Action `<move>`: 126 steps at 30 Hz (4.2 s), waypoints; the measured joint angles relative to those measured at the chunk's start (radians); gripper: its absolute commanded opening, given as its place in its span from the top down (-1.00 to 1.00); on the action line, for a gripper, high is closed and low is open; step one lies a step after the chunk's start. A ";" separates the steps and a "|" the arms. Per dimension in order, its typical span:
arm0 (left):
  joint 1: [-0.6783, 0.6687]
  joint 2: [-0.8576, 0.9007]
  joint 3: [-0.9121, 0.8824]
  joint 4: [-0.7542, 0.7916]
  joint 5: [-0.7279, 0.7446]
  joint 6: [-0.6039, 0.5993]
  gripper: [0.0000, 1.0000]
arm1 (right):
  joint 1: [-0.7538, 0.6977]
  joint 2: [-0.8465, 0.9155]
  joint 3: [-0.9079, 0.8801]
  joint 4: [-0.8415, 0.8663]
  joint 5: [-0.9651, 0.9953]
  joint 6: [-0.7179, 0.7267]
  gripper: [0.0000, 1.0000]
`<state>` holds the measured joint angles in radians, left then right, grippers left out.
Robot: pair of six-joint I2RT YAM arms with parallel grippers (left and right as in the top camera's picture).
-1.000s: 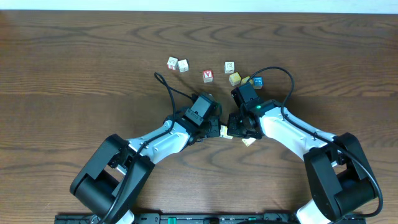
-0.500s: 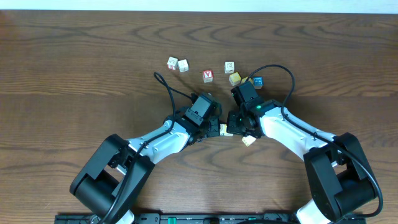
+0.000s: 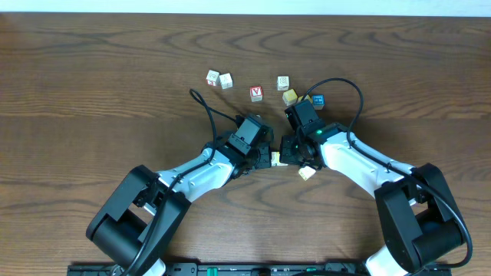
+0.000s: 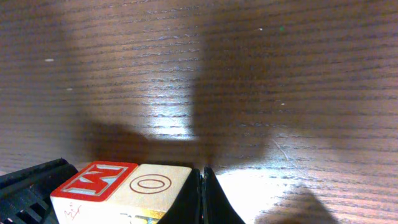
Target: Lift 3 blocks
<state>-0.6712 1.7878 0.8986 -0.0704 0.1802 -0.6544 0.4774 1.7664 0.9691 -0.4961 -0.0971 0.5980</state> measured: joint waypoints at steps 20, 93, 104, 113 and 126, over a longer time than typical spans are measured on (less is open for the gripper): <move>0.000 0.000 0.000 0.001 0.008 0.000 0.86 | -0.010 0.000 0.053 -0.141 -0.016 -0.052 0.76; 0.000 0.000 0.000 0.027 0.007 -0.024 0.86 | -0.006 0.000 0.036 -0.035 0.040 -0.087 0.98; 0.000 0.000 0.000 0.026 0.003 -0.026 0.86 | -0.092 0.000 0.150 -0.234 0.021 -0.137 0.98; 0.000 0.000 0.000 0.026 -0.001 -0.026 0.85 | -0.146 0.001 0.247 -0.608 -0.049 -0.258 0.98; 0.000 0.000 0.000 0.013 0.000 -0.026 0.86 | -0.111 0.001 0.179 -0.684 -0.088 -0.320 0.98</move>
<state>-0.6716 1.7878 0.8986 -0.0570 0.1802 -0.6807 0.3668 1.7676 1.1477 -1.1797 -0.1848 0.2775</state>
